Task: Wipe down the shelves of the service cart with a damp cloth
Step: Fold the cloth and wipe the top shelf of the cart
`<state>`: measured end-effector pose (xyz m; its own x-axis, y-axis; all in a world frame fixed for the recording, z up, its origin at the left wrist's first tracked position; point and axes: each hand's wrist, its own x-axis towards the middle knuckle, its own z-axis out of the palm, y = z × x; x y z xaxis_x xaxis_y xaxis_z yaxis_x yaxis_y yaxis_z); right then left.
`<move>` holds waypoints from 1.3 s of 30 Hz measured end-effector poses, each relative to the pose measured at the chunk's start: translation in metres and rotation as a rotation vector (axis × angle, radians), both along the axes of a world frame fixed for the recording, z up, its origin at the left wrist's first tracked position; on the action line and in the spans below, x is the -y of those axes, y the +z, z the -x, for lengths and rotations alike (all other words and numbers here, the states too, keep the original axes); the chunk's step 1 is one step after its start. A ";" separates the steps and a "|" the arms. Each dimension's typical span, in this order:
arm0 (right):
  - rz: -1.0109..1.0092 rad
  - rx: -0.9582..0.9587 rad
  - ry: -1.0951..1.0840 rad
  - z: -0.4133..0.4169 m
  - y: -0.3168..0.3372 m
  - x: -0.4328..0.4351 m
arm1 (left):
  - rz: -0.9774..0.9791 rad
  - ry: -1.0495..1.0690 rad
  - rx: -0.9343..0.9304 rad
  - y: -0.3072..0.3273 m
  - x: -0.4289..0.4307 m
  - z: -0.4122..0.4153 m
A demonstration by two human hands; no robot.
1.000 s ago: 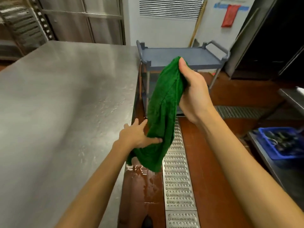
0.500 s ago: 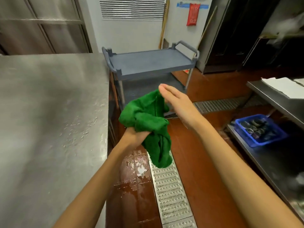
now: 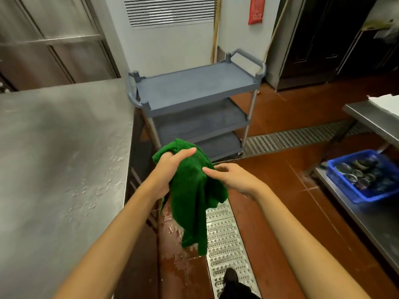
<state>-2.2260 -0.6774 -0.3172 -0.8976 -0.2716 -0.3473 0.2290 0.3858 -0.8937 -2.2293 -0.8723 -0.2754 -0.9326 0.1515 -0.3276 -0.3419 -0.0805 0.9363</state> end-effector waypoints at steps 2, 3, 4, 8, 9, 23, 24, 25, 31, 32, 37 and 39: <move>-0.075 -0.015 0.044 0.022 0.004 -0.022 | 0.046 -0.034 0.026 0.006 -0.008 0.023; -0.108 -0.029 0.066 0.032 0.006 -0.033 | 0.069 -0.047 0.034 0.009 -0.012 0.034; -0.126 -0.043 0.085 0.044 0.006 -0.044 | 0.089 -0.059 0.040 0.012 -0.015 0.044; -0.060 -0.135 -0.016 0.087 0.006 -0.084 | 0.100 -0.028 0.078 0.028 -0.024 0.085; -0.065 -0.179 -0.057 0.098 0.006 -0.093 | 0.103 -0.008 0.096 0.032 -0.026 0.095; -0.274 -0.547 -0.245 0.212 0.016 -0.131 | 0.276 -0.069 0.205 0.048 -0.008 0.220; -0.305 -0.571 -0.269 0.223 0.017 -0.128 | 0.297 -0.072 0.215 0.050 -0.004 0.232; -0.329 -0.589 -0.284 0.232 0.017 -0.127 | 0.342 -0.063 0.214 0.051 -0.001 0.243; -0.344 -0.490 -0.210 0.304 0.026 -0.120 | 0.618 -0.072 -0.026 0.043 0.021 0.328; -0.331 -0.453 -0.200 0.317 0.029 -0.117 | 0.617 -0.113 -0.059 0.041 0.026 0.341; -0.185 -0.194 -0.063 0.384 0.042 -0.106 | 0.640 -0.257 -0.240 0.042 0.056 0.403; -0.207 -0.158 0.023 0.407 0.046 -0.105 | 0.670 -0.295 -0.296 0.047 0.065 0.424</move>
